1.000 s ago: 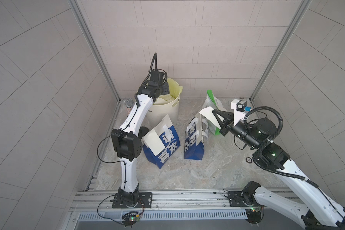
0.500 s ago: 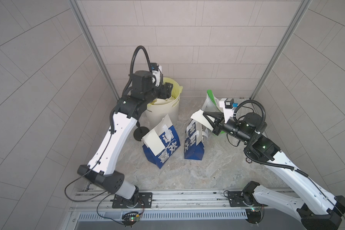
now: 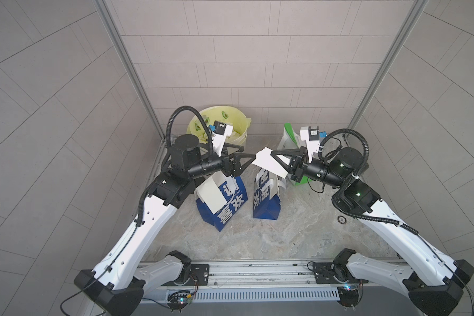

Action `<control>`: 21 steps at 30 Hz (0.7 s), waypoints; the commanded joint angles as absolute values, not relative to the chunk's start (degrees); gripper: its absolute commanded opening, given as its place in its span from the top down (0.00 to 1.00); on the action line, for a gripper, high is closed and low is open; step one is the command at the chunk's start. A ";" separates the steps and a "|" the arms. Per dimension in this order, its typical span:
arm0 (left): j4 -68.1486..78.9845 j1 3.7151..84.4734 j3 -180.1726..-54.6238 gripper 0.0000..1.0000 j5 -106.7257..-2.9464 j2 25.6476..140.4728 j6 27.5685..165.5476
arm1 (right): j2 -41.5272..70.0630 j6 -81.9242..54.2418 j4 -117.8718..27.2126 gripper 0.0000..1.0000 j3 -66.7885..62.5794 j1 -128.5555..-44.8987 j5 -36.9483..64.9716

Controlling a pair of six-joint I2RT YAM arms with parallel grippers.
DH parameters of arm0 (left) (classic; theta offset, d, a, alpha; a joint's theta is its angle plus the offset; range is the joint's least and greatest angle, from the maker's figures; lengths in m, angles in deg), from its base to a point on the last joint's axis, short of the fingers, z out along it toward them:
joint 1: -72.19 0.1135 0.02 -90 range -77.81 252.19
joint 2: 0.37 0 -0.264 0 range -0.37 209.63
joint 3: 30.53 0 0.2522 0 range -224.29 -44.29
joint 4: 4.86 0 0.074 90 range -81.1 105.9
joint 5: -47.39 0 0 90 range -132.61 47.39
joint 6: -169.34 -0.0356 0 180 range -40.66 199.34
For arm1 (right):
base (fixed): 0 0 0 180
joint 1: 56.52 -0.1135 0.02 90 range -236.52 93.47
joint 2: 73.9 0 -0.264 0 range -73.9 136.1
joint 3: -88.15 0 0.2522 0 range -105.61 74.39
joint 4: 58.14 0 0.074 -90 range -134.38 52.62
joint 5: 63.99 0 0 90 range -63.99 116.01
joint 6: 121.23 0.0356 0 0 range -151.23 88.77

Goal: Shred takeout receipts and throw away
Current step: Shred the takeout receipt.

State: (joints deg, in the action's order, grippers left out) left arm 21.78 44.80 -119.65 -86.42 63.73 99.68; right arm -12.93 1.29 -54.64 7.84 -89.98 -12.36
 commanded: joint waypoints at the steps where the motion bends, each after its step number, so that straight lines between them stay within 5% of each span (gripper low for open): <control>1: 18.02 43.59 -119.18 0.23 -93.50 64.08 101.47 | -11.78 7.10 -60.48 1.00 6.60 -90.23 -16.39; 6: 15.19 42.84 -117.69 0.38 -95.79 64.46 103.07 | -10.32 6.83 -59.90 1.00 4.89 -90.20 -16.31; 13: 12.95 42.49 -116.43 1.00 -94.95 63.63 103.51 | -9.25 7.36 -59.94 1.00 4.64 -90.20 -17.32; 16: 12.29 42.49 -115.71 1.00 -93.54 63.01 103.07 | -9.80 7.53 -59.63 0.97 5.12 -90.26 -17.13; 18: 11.67 42.49 -115.40 1.00 -93.02 62.88 102.93 | -11.01 7.49 -59.32 0.72 6.09 -90.24 -15.31; 21: 10.86 42.49 -114.92 1.00 -92.95 62.73 102.98 | -13.35 7.67 -59.49 0.64 8.38 -90.06 -11.79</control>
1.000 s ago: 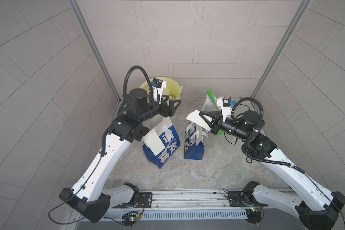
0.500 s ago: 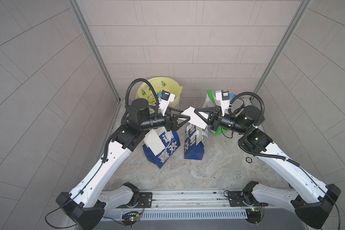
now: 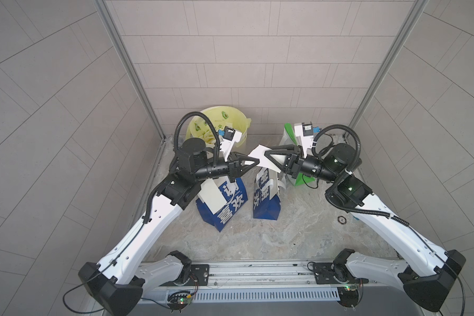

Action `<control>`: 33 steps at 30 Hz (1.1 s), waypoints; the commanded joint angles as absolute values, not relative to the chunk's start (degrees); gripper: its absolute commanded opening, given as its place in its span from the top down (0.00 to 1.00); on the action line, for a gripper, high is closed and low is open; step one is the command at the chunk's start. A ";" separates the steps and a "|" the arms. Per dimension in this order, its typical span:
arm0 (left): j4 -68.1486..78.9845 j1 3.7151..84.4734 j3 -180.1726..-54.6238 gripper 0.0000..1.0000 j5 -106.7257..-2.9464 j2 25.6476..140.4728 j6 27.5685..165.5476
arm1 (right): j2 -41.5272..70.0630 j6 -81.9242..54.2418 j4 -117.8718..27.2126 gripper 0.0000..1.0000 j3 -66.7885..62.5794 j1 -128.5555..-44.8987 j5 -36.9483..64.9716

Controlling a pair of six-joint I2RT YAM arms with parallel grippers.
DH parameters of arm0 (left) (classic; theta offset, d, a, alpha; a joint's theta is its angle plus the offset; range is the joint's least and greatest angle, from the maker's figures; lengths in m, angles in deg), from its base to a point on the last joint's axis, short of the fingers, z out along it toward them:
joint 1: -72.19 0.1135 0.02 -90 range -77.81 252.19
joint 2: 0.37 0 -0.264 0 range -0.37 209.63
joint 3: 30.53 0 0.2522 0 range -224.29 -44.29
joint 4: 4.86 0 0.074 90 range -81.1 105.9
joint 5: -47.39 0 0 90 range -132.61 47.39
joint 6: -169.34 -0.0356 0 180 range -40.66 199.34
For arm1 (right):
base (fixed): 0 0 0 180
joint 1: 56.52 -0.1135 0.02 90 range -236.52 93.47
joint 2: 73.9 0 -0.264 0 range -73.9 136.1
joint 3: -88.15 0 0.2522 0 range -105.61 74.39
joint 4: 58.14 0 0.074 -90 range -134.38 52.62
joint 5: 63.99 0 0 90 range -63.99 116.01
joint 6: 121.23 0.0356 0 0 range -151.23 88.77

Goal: Shred takeout receipts and throw away
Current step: Shred the takeout receipt.

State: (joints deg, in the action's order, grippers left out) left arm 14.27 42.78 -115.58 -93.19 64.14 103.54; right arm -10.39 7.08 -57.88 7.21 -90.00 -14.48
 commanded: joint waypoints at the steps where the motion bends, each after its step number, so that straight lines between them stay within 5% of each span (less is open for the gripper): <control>1: 10.59 42.49 -114.83 1.00 -92.87 62.66 103.03 | -13.88 7.62 -59.33 0.63 8.92 -89.99 -11.12; 5: 9.95 42.48 -114.38 1.00 -92.88 62.44 103.27 | -14.67 7.36 -58.18 0.66 10.02 -89.93 -10.48; 20: 12.36 41.91 -114.79 1.00 -94.55 62.71 102.41 | -12.74 8.15 -60.82 0.99 9.51 -89.93 -11.42; 24: 12.34 41.82 -114.80 1.00 -94.07 62.34 102.30 | -12.81 7.83 -60.35 1.00 9.65 -89.97 -11.47; 25: 12.34 41.77 -114.83 0.96 -93.34 62.31 102.31 | -12.90 7.56 -59.99 1.00 9.74 -89.96 -11.50; 28: 11.52 41.78 -114.79 0.33 -91.84 62.11 102.70 | -13.25 6.93 -59.22 1.00 9.87 -89.98 -11.92; 30: 9.48 41.83 -114.83 0.22 -90.71 61.99 104.42 | -13.55 6.03 -58.51 1.00 9.91 -89.92 -12.52; 33: 3.85 41.81 -114.31 0.20 -90.30 62.47 108.67 | -13.67 4.59 -57.15 1.00 9.89 -89.93 -14.13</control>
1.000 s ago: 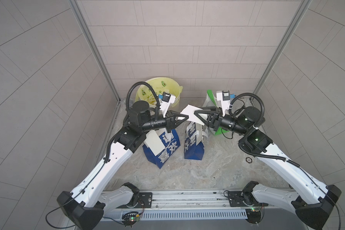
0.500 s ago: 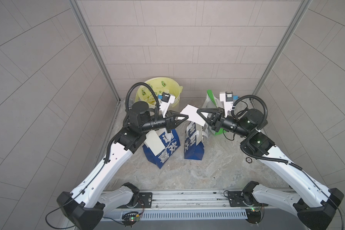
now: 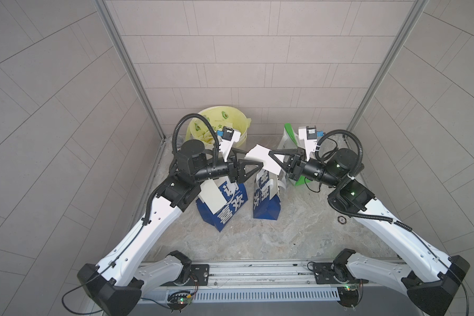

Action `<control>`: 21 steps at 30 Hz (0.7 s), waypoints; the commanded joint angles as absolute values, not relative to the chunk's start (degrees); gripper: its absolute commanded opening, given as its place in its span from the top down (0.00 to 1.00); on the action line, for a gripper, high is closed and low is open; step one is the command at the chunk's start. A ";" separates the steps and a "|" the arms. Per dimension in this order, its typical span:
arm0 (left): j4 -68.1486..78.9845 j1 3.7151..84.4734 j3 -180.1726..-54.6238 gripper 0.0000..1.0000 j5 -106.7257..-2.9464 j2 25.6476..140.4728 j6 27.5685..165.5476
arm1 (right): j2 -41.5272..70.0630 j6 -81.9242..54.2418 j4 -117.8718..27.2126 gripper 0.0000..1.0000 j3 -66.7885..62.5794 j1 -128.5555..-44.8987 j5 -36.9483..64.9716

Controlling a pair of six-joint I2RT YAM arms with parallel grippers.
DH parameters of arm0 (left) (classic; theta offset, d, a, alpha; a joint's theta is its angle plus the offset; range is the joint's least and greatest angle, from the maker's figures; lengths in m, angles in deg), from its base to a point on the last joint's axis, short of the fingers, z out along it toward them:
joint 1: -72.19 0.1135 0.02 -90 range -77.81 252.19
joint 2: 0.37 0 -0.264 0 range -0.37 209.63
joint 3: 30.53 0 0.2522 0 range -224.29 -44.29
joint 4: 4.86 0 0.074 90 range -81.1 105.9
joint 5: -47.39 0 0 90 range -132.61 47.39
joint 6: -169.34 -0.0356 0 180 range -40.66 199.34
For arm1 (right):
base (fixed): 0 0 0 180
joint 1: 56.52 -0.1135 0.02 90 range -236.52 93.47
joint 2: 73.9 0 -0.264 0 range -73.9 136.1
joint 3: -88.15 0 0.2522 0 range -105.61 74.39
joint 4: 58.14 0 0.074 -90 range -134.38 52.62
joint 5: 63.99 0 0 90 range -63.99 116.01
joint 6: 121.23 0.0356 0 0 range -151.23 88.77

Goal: Shred takeout receipts and throw away
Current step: Shred the takeout receipt.

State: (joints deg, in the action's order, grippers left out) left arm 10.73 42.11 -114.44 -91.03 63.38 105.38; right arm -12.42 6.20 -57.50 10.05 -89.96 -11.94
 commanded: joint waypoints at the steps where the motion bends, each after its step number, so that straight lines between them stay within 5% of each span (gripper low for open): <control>1: 0.77 41.79 -113.98 0.20 -90.33 62.83 110.82 | -13.66 4.55 -56.89 1.00 9.90 -89.95 -14.72; 6: -11.37 41.78 -112.20 0.25 -91.65 65.00 120.50 | -12.94 6.67 -58.79 1.00 10.15 -89.99 -17.43; 14: -10.80 41.81 -112.44 0.44 -95.84 66.51 122.34 | -12.64 7.51 -60.03 1.00 10.38 -89.95 -16.92; 21: -10.52 41.78 -112.49 0.80 -96.58 66.31 122.72 | -12.03 6.25 -58.29 1.00 9.75 -89.99 -16.01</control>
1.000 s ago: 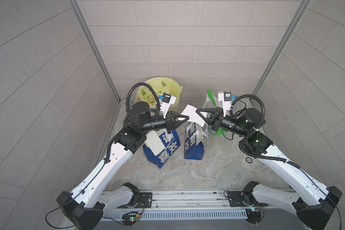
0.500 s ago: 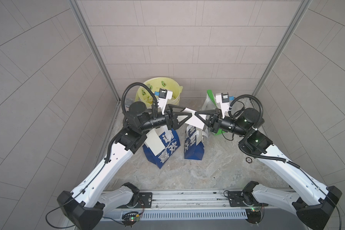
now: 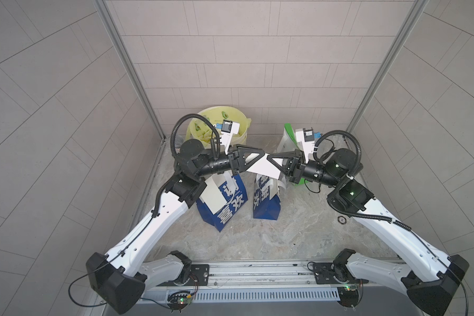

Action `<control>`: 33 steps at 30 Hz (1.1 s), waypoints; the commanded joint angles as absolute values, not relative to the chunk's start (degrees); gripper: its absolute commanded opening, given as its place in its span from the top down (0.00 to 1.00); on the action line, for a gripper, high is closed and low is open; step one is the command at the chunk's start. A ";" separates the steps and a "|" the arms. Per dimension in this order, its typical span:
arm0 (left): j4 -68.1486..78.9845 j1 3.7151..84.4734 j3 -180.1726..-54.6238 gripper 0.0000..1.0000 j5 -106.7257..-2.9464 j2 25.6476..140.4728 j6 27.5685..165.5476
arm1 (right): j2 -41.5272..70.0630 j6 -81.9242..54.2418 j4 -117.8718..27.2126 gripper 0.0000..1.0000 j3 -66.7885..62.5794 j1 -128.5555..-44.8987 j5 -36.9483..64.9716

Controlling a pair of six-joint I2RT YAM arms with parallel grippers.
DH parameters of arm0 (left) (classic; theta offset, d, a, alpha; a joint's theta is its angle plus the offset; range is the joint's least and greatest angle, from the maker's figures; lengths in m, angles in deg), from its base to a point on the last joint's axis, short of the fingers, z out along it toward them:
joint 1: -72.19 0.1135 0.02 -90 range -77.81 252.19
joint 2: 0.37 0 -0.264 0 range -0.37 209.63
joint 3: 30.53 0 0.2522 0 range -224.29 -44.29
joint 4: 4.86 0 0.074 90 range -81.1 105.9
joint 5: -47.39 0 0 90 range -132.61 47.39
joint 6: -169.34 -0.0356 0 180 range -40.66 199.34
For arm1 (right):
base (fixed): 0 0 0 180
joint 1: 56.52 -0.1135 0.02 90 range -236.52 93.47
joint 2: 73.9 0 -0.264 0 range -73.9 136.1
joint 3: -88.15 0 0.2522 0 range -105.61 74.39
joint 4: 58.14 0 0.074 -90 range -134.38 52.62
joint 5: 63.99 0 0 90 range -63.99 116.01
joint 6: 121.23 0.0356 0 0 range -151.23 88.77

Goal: Shred takeout receipts and throw away
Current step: Shred the takeout receipt, then place the takeout receipt in the trash bin.

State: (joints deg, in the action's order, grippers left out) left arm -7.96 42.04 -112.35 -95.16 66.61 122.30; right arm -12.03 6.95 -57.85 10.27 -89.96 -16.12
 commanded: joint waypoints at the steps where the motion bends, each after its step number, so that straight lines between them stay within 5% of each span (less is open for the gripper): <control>1: -10.48 41.77 -112.50 0.85 -96.58 66.27 122.75 | -11.94 5.68 -57.50 1.00 9.53 -89.98 -15.71; 5: -8.81 41.78 -113.01 1.00 -95.81 66.25 122.44 | -12.01 2.49 -54.34 1.00 8.33 -89.97 -14.11; 14: 24.48 40.59 -123.52 1.00 -66.54 68.35 119.39 | -14.59 -20.86 -44.86 1.00 4.96 -90.46 -5.89; 17: 32.14 40.30 -127.20 1.00 -63.97 71.30 122.71 | -14.81 -24.59 -45.54 1.00 4.50 -90.49 -6.84; 24: 36.80 39.83 -129.77 1.00 -55.29 72.83 121.36 | -14.87 -19.86 -52.25 1.00 4.47 -90.52 -10.96; 33: 35.32 40.60 -144.42 1.00 -34.55 81.32 98.55 | -17.69 -15.80 -54.51 1.00 9.59 -90.48 -1.77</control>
State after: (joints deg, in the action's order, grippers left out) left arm 36.65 40.01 -140.91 -45.33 79.33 108.81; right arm -16.58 -16.51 -53.02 8.63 -90.59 -5.19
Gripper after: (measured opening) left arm 0.038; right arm 0.047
